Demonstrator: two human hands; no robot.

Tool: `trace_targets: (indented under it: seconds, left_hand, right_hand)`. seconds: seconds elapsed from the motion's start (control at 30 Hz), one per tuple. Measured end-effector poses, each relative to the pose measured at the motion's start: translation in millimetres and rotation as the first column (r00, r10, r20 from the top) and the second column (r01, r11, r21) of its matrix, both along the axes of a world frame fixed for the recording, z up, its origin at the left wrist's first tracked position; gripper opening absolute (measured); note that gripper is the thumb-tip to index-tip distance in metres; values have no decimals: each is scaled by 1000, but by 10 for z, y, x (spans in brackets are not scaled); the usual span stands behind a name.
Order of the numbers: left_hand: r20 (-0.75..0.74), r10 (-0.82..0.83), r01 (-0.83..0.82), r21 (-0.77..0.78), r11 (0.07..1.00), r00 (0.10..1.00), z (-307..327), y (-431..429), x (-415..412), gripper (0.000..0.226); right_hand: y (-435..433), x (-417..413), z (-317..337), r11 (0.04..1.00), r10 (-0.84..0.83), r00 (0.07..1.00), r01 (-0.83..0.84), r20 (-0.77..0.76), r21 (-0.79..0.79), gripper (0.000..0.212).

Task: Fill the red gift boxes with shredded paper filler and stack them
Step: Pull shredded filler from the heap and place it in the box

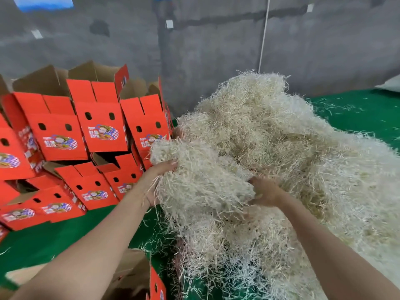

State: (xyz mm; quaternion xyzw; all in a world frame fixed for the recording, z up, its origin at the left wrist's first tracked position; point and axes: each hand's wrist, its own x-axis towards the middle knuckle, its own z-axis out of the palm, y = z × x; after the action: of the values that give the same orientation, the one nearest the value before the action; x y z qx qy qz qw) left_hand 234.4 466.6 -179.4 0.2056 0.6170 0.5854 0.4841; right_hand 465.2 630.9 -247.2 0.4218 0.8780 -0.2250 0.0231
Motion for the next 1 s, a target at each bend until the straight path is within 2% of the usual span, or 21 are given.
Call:
trace_targets:
  seconds: [0.07, 0.1, 0.13, 0.23, 0.27, 0.33, 0.37, 0.4, 0.47, 0.5, 0.57, 0.63, 0.7, 0.77, 0.83, 0.87, 0.9, 0.93, 1.0]
  left_hand:
    - [3, 55, -55, 20, 998, 999, -16, 20, 7, 61]
    - [17, 66, -67, 49, 997, 998, -25, 20, 23, 63]
    - [41, 85, -88, 82, 993, 996, -14, 25, 60, 68]
    - [132, 119, -136, 127, 983, 984, -71, 56, 145, 112]
    - [161, 136, -159, 142, 977, 978, -88, 66, 183, 109]
    - [283, 112, -187, 256, 948, 952, -76, 88, 257, 61]
    - [351, 91, -209, 315, 926, 932, -79, 103, 258, 43]
    - [385, 83, -229, 352, 908, 919, -75, 111, 235, 40]
    - [390, 105, -258, 364, 895, 915, -74, 149, 155, 52]
    - [389, 130, -276, 348, 896, 912, -59, 163, 130, 50]
    - [386, 199, -324, 293, 900, 901, -31, 198, 100, 30]
    - [391, 222, -340, 263, 903, 893, 17, 236, 129, 35]
    - [368, 219, -319, 237, 918, 904, 55, 278, 192, 49]
    - [329, 242, -320, 207, 924, 913, 47, 315, 257, 58]
    - [231, 290, -333, 174, 927, 929, 37, 316, 319, 67]
    - [194, 275, -312, 194, 930, 942, 38, 315, 336, 67]
    - [181, 254, -291, 225, 930, 950, 42, 321, 347, 64]
    - [178, 247, -286, 239, 928, 952, 53, 336, 367, 65]
    - [189, 279, -318, 228, 920, 942, 49, 390, 379, 80]
  right_hand:
    - [-95, -63, 294, 981, 79, 979, -109, -187, -159, 86]
    - [-168, -114, 422, 968, 94, 956, -153, -278, -197, 93]
    - [-263, -184, 519, 962, 123, 930, -198, -347, -189, 92]
    - [-561, -469, 531, 959, 132, 883, -229, -451, -166, 88]
    - [-634, -562, 487, 964, 127, 884, -217, -450, -152, 93]
    - [-688, -675, 358, 979, 116, 875, -180, -470, -94, 94]
    - [-659, -676, 303, 984, 94, 850, -160, -518, -83, 85]
    - [-613, -635, 274, 985, 87, 822, -154, -563, -72, 69]
    - [-456, -487, 221, 990, 111, 816, -144, -567, -13, 36]
    - [-349, -395, 184, 993, 110, 834, -120, -541, 16, 30]
    - [-109, -195, 128, 994, 59, 906, -13, -420, 111, 29]
    - [98, -4, 82, 956, -54, 969, 120, -241, 269, 42]
    - [218, 129, 33, 927, -166, 982, 186, -88, 327, 58]
    - [240, 185, 27, 948, -176, 980, 144, 89, 285, 71]
    - [203, 202, 133, 987, -90, 977, 62, 196, 145, 88]
    - [169, 184, 245, 997, -24, 986, 12, 166, 75, 97]
    - [110, 139, 365, 999, 38, 997, -39, 70, 14, 108]
    - [15, 65, 474, 995, 85, 994, -88, -71, -47, 121]
    - [-284, -202, 561, 967, 119, 924, -191, -363, -168, 137]
